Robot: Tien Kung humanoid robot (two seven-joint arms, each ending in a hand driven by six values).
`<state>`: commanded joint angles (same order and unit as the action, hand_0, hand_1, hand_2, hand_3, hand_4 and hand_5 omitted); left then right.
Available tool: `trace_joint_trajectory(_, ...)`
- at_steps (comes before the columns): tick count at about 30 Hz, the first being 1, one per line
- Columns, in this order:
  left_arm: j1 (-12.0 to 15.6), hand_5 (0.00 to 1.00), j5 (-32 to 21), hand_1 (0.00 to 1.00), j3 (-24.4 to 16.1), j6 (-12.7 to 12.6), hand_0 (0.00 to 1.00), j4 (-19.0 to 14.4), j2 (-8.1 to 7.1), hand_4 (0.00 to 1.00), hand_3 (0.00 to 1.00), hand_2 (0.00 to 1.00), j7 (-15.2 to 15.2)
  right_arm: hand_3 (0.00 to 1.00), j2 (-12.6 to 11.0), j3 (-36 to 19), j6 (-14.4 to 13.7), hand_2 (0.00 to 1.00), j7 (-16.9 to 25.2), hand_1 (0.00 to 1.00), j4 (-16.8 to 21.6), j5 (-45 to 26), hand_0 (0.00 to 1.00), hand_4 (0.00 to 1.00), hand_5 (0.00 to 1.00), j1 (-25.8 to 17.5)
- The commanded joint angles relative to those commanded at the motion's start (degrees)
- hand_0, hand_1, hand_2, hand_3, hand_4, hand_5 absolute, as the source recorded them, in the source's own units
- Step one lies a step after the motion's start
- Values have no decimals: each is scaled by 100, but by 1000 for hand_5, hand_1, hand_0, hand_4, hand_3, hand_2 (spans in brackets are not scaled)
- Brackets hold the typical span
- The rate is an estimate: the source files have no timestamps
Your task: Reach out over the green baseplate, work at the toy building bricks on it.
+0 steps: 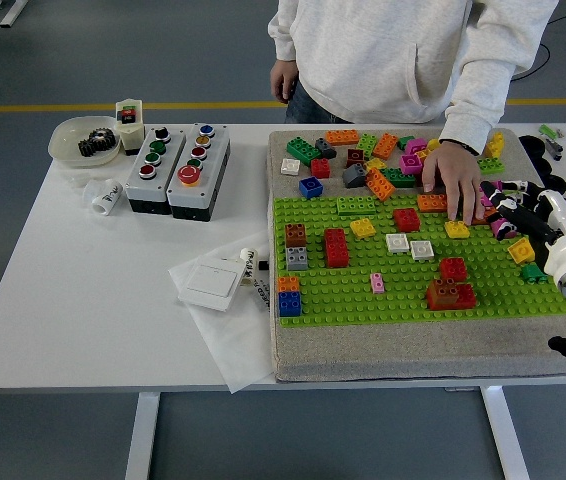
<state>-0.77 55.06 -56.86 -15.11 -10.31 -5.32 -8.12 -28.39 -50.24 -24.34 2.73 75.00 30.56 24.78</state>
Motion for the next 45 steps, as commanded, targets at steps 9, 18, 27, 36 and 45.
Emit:
trace_joint_trajectory(9, -14, 685, -40, 789, 26, -8, 758, 0, -5, 778, 736, 840, 13, 477, -14, 111, 358, 446, -419, 357, -107, 34, 190, 768, 426, 232)
trace_joint_trajectory(18, -22, 680, -51, 788, 46, -6, 758, 0, -6, 776, 735, 839, 13, 540, -25, 103, 339, 535, -275, 446, -342, 720, 302, 980, 739, 342)
trace_joint_trajectory(27, -1, 680, 8, 788, 10, -4, 758, 0, -1, 776, 736, 839, 2, 574, -33, 97, 303, 557, -204, 474, -435, 849, 342, 998, 808, 331)
trace_joint_trajectory(36, 22, 680, 118, 790, -78, 2, 759, 0, 2, 777, 735, 840, -6, 578, -102, -95, 37, 560, -21, 480, -130, 1779, 345, 998, 827, 253)
trace_joint_trajectory(45, 42, 680, 150, 790, -91, 10, 760, 0, -4, 775, 733, 840, -12, 558, -529, -388, 1219, 556, -35, 475, 655, 3884, 342, 998, 802, 201)
